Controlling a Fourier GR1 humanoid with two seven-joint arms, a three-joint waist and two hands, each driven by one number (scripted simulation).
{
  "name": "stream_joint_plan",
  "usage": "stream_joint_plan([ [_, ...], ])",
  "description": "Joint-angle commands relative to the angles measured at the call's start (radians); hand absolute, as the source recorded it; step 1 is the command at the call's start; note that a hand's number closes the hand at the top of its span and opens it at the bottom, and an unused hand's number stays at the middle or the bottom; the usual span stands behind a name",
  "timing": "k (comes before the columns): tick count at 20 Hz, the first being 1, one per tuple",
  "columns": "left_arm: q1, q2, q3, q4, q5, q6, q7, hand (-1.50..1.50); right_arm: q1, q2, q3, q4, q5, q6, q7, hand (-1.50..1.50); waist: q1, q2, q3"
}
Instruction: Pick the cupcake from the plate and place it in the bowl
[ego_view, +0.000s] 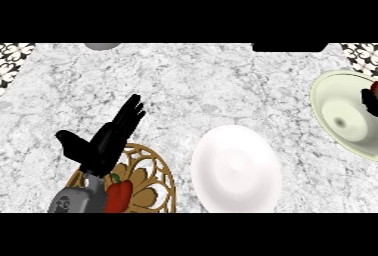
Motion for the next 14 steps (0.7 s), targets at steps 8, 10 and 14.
stream_joint_plan([
  [8, -0.043, 0.004, 0.014, 0.016, 0.000, -0.011, 0.000, 0.00, -0.231, -0.026, -0.001, 0.701, 0.146, -0.142, -0.087, 1.50, 0.029, 0.012, 0.001],
  [10, -0.059, -0.001, 0.024, 0.053, 0.019, -0.027, -0.006, 0.00, -0.283, 0.005, -0.029, 0.810, 0.132, -0.203, -0.107, -1.50, 0.027, 0.013, 0.002],
  [14, 0.026, -0.045, -0.078, -0.071, -0.035, 0.048, 0.046, 0.00, -0.343, -0.007, -0.088, 0.936, 0.052, -0.231, -0.279, -1.50, 0.028, 0.005, 0.003],
])
